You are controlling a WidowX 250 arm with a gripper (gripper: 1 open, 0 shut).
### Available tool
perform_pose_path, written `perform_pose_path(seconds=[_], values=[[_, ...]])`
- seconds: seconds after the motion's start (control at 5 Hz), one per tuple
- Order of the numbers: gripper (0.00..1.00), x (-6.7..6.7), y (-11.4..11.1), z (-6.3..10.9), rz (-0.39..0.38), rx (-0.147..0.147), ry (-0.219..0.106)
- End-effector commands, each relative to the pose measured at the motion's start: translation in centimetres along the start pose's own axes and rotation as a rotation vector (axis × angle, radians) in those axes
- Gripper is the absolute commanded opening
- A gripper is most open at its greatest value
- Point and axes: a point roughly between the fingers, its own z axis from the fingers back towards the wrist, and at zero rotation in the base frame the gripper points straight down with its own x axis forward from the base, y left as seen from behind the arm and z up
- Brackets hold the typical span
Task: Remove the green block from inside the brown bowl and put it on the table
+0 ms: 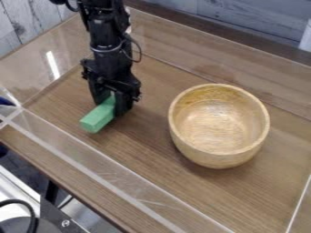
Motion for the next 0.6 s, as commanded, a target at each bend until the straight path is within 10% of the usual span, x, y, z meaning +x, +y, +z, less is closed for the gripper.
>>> perform_pose_path(seconds=[0.0, 0.4], values=[[0.00, 1.39, 0.16, 1.99, -0.001, 0.017, -0.064], [0.00, 1.45, 0.06, 1.83, 0.007, 0.008, -0.055]])
